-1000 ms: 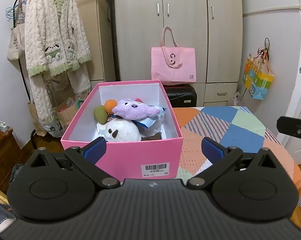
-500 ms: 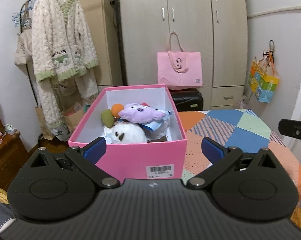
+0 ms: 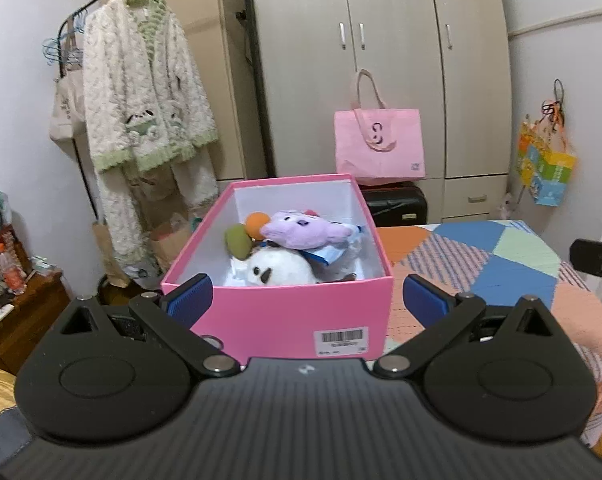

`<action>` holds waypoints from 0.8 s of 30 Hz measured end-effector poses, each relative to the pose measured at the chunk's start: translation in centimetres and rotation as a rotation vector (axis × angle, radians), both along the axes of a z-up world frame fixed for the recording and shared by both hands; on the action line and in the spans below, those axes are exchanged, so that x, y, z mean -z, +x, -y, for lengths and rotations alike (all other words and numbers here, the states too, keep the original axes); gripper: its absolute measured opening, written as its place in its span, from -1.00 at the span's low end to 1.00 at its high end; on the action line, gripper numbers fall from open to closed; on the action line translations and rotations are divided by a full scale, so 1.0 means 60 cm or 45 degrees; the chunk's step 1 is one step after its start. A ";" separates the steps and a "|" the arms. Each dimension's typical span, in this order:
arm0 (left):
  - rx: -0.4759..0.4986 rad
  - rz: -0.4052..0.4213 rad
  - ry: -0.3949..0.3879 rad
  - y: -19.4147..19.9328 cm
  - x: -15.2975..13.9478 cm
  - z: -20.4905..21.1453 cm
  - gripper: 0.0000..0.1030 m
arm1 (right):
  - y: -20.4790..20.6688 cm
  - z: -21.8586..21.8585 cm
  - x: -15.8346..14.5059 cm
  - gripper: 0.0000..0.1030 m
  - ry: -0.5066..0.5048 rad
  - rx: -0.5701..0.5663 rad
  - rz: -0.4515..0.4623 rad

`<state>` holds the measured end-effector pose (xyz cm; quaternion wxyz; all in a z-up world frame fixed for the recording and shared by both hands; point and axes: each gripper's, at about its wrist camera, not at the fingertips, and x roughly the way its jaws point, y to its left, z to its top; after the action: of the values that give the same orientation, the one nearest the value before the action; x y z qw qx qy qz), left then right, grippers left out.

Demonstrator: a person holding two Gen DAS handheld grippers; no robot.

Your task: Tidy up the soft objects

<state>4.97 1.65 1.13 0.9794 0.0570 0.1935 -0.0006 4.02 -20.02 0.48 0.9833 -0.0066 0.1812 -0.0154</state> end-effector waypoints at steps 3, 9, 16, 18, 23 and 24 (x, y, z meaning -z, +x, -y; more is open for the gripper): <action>-0.004 0.028 -0.016 -0.002 -0.001 -0.004 1.00 | -0.001 0.001 0.001 1.00 0.000 -0.003 0.010; -0.012 0.025 -0.028 0.000 0.000 -0.005 1.00 | 0.002 0.001 0.005 1.00 0.010 0.001 0.003; -0.054 0.049 -0.028 -0.001 0.006 -0.007 1.00 | -0.009 -0.001 0.002 1.00 -0.002 0.059 0.088; -0.058 0.053 -0.020 -0.002 0.007 -0.006 1.00 | -0.009 0.002 0.001 1.00 0.009 0.052 0.084; -0.053 0.076 -0.045 -0.002 0.003 -0.008 1.00 | -0.004 0.004 0.006 1.00 0.014 0.051 0.067; -0.052 0.074 -0.058 -0.002 0.003 -0.010 1.00 | -0.003 0.004 0.006 1.00 0.014 0.051 0.062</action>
<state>4.86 2.23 0.95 0.9855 0.0308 0.1660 0.0166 3.84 -20.28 0.09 0.9869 0.0030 0.1574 -0.0342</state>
